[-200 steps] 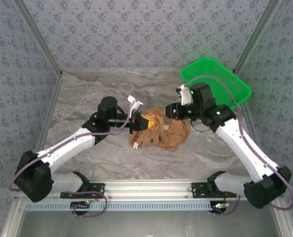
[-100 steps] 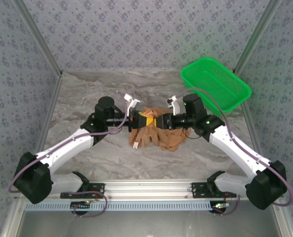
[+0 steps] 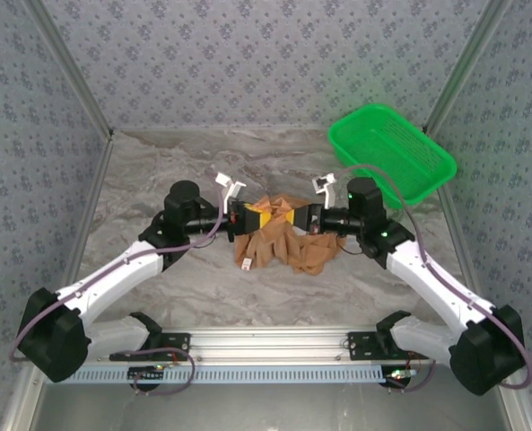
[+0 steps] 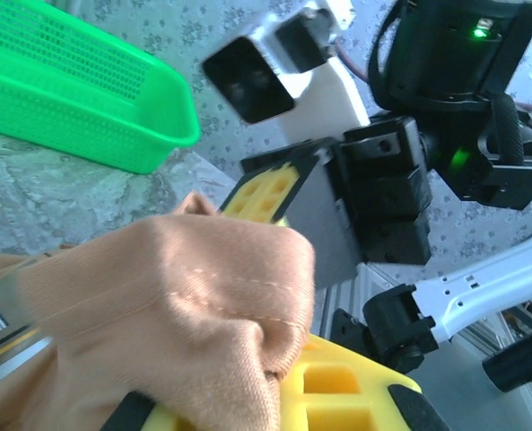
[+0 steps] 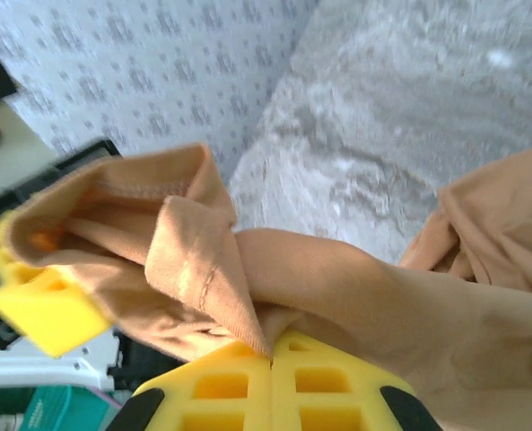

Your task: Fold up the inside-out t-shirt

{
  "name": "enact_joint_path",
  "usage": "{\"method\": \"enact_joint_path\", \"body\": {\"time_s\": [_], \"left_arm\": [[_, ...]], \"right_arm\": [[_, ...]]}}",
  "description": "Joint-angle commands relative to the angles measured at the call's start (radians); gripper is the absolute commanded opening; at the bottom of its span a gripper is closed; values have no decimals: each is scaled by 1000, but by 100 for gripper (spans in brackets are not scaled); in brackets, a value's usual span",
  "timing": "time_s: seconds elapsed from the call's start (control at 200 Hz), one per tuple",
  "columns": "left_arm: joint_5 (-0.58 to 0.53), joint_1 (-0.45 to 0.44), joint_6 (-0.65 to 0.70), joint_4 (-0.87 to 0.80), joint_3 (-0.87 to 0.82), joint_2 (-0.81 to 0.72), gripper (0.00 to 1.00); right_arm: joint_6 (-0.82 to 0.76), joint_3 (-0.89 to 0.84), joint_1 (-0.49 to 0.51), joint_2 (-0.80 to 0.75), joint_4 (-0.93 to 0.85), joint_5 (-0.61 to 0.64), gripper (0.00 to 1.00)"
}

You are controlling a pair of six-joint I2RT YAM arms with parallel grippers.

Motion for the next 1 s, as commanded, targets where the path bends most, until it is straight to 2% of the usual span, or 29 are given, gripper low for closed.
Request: {"method": "enact_joint_path", "body": {"time_s": [0.0, 0.185, 0.28, 0.365, 0.4, 0.49, 0.55, 0.62, 0.71, 0.859, 0.994], "left_arm": [[-41, 19, -11, 41, -25, -42, 0], [-83, 27, 0, 9, -38, -55, 0], [-89, 30, -14, 24, -52, -63, 0], [-76, 37, -42, 77, -66, -78, 0], [-70, 39, -59, 110, -74, -86, 0], [-43, 44, -92, 185, -80, -103, 0], [-17, 45, -99, 208, -72, -109, 0], [13, 44, -86, 215, -65, -112, 0], [41, 46, -41, 197, -58, -110, 0], [94, 45, 81, 106, -33, -111, 0], [126, 46, 214, -21, -8, -121, 0]], "right_arm": [[66, -50, -19, -62, 181, 11, 0], [68, -104, -15, -104, 357, 20, 0], [41, -117, -13, -113, 391, 3, 0], [-13, -131, -9, -113, 360, -14, 0], [-83, -141, -3, -113, 322, -6, 0], [-212, -159, 21, -102, 181, 74, 0], [-243, -166, 27, -91, 125, 124, 0], [-235, -167, 28, -88, 86, 181, 11], [-266, -144, 28, -99, 25, 188, 24], [-367, -77, 26, -131, -122, 149, 36], [-371, -20, 22, -118, -114, 89, 48]]}}
